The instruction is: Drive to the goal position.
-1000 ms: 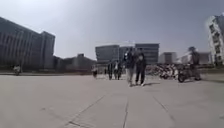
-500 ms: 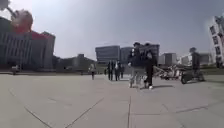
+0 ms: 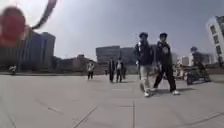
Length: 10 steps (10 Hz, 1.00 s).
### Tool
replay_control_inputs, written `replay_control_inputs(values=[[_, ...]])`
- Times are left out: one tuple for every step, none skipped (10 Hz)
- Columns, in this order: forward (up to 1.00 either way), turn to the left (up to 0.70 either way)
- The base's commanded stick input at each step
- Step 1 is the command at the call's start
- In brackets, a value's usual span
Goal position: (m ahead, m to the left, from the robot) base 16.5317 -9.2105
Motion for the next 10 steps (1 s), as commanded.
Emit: replay_control_inputs(values=[[0.85, 0.08], [0.85, 0.04], [0.85, 0.01], [0.85, 0.0], [0.85, 0.0], [0.85, 0.0], [0.85, 0.0], [0.85, 0.0], [0.85, 0.0], [0.85, 0.0]])
